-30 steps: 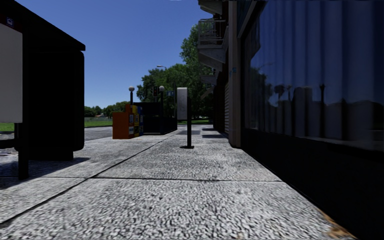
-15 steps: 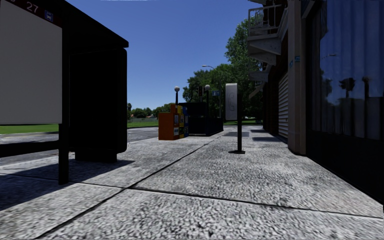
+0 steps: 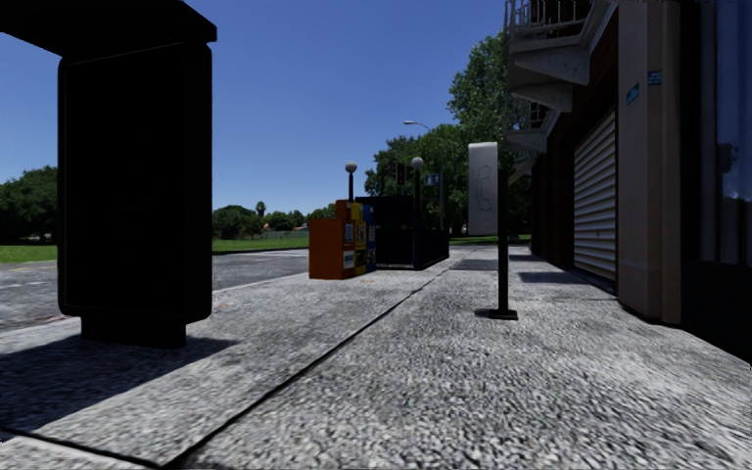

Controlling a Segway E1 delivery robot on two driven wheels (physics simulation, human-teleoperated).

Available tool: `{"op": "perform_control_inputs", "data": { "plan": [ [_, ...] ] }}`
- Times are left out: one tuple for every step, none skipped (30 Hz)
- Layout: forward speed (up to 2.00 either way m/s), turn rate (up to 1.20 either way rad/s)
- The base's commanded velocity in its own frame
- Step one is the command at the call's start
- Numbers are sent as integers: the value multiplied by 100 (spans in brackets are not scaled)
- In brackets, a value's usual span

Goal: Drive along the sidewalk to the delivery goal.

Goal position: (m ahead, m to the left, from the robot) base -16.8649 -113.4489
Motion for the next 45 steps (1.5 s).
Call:
{"op": "perform_control_inputs", "data": {
  "plan": [
    [200,0],
    [200,0],
    [200,0],
    [200,0],
    [200,0],
    [200,0],
    [200,0],
    [200,0],
    [200,0],
    [200,0],
    [200,0],
    [200,0],
    [200,0],
    [200,0],
    [200,0],
    [200,0],
    [200,0],
    [200,0],
    [200,0],
    [200,0],
    [200,0],
    [200,0],
    [200,0],
    [200,0],
    [200,0],
    [200,0],
    [200,0],
    [200,-8],
    [200,-21],
    [200,-21],
    [200,-24],
    [200,-24],
    [200,-24],
    [200,-24],
    [200,-24],
    [200,-24],
    [200,-24],
    [200,-25],
    [200,-25],
    [200,-25],
    [200,-25],
    [200,-26],
    [200,-26],
    [200,-27],
    [200,-35]
  ]
}}
